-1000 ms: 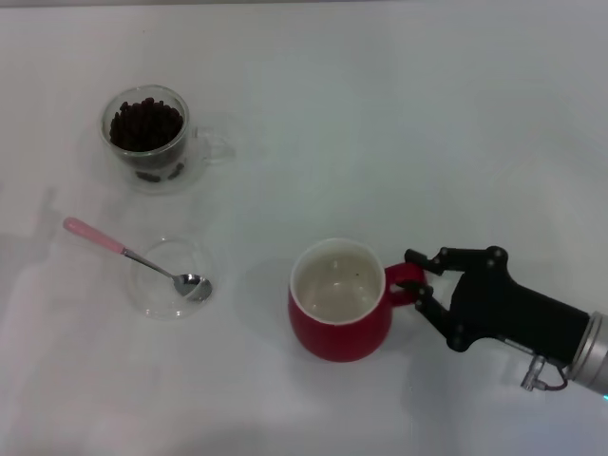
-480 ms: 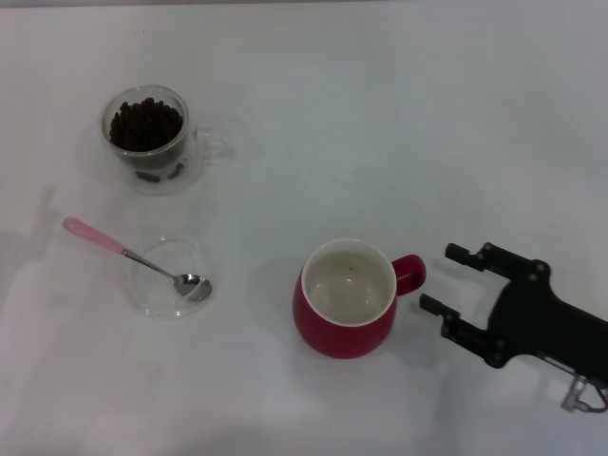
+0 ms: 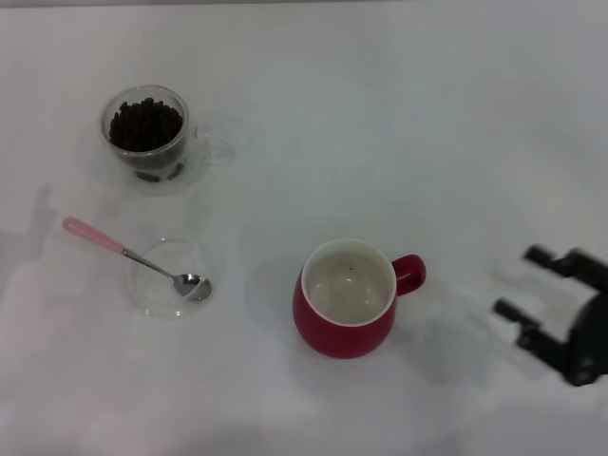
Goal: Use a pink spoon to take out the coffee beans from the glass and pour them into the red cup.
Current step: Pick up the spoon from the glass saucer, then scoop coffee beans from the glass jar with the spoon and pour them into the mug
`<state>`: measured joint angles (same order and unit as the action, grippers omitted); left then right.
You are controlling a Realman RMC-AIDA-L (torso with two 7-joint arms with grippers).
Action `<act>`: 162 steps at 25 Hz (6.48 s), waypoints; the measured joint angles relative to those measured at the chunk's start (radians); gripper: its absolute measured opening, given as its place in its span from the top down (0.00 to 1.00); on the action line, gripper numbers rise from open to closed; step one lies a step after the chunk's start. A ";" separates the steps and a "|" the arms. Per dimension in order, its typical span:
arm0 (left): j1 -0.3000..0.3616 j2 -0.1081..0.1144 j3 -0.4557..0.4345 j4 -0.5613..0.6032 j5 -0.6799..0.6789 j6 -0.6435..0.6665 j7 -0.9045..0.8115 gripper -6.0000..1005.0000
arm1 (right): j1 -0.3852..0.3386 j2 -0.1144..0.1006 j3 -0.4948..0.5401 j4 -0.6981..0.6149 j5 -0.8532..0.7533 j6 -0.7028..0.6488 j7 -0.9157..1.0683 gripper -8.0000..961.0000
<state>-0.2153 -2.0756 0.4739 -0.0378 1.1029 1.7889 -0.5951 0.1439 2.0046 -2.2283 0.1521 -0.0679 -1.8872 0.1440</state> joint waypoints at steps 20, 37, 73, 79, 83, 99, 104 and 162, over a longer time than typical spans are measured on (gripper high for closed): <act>0.025 -0.009 0.086 -0.157 0.012 -0.283 -0.733 0.27 | 0.000 -0.060 0.357 -0.010 0.045 -0.262 -0.006 0.35; -0.104 -0.012 0.121 -0.214 0.096 -0.446 -0.769 0.28 | 0.023 -0.082 0.360 -0.033 0.076 -0.262 -0.004 0.35; -0.073 -0.007 0.121 -0.213 0.114 -0.378 -0.692 0.84 | -0.001 -0.057 0.362 -0.051 0.152 -0.265 -0.038 0.35; -0.059 -0.001 0.142 -0.160 0.121 -0.304 -0.703 0.87 | -0.001 -0.049 0.359 -0.063 0.152 -0.265 -0.057 0.35; -0.037 0.004 0.171 -0.065 0.122 -0.232 -0.734 0.87 | -0.005 -0.045 0.356 -0.085 0.147 -0.265 -0.058 0.35; -0.091 0.131 0.210 0.443 0.207 -0.284 -1.136 0.87 | -0.016 0.004 0.324 -0.143 0.131 -0.263 -0.056 0.35; -0.186 0.185 0.211 0.455 0.263 -0.368 -1.209 0.87 | -0.043 0.009 0.312 -0.192 0.103 -0.263 -0.052 0.36; -0.204 0.033 0.250 0.378 0.225 -0.669 -1.363 0.87 | -0.018 -0.016 0.285 -0.192 0.102 -0.259 0.040 0.37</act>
<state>-0.4194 -2.0429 0.7239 0.3403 1.3275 1.1196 -1.9581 0.1258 1.9884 -1.9435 -0.0398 0.0337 -2.1463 0.1843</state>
